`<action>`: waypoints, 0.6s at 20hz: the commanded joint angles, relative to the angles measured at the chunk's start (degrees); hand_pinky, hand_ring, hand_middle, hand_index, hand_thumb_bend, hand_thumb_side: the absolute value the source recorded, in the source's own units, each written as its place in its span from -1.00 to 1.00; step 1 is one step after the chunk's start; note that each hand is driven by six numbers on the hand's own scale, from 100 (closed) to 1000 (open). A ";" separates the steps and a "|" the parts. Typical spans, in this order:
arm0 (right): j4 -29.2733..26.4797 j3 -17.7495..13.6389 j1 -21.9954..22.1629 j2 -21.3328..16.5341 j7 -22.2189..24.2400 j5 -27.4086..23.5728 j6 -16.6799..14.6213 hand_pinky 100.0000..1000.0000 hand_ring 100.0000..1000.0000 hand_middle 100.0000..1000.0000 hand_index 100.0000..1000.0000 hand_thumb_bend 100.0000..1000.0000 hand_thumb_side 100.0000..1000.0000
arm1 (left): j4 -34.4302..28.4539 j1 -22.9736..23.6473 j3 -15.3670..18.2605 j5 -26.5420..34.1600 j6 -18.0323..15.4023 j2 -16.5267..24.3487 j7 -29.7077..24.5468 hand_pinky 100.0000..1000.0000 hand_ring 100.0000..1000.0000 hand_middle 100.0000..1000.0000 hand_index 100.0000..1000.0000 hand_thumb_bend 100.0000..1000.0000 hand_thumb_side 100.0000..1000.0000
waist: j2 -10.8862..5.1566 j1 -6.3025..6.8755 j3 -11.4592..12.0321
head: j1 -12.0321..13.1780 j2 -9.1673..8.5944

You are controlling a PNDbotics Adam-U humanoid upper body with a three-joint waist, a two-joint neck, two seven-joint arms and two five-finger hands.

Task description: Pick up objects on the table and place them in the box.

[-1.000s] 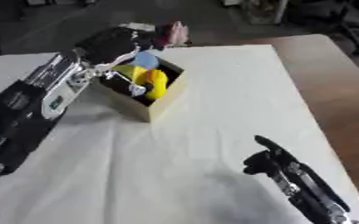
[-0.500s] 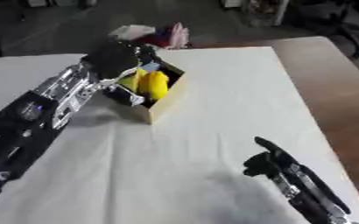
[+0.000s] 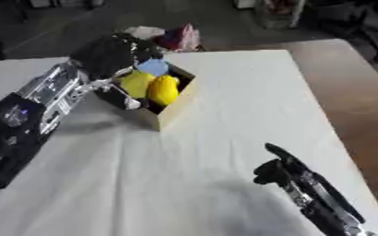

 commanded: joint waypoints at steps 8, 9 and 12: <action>-0.97 -1.37 0.50 -1.52 -1.50 0.50 -0.16 0.36 0.26 0.24 1.00 -1.00 0.58 | -16.52 8.73 7.78 9.63 0.22 6.65 8.01 0.49 0.31 0.30 0.62 -1.00 -1.00 | -0.96 0.39 2.67 | -0.90 -1.33; -1.09 -1.57 0.61 -1.65 -1.78 0.45 -0.15 0.36 0.25 0.23 1.00 -1.00 0.57 | -18.03 10.22 8.89 10.56 0.59 5.75 8.93 0.48 0.30 0.29 0.61 -1.00 -0.98 | -0.89 0.47 3.38 | -1.13 -1.23; -1.57 -2.15 0.79 -2.11 -2.73 0.25 -0.17 0.36 0.25 0.22 1.00 -1.00 0.51 | -22.60 14.78 10.93 13.37 1.47 2.29 11.74 0.46 0.28 0.27 0.59 -1.00 -0.77 | -0.65 0.63 5.43 | -1.84 -1.03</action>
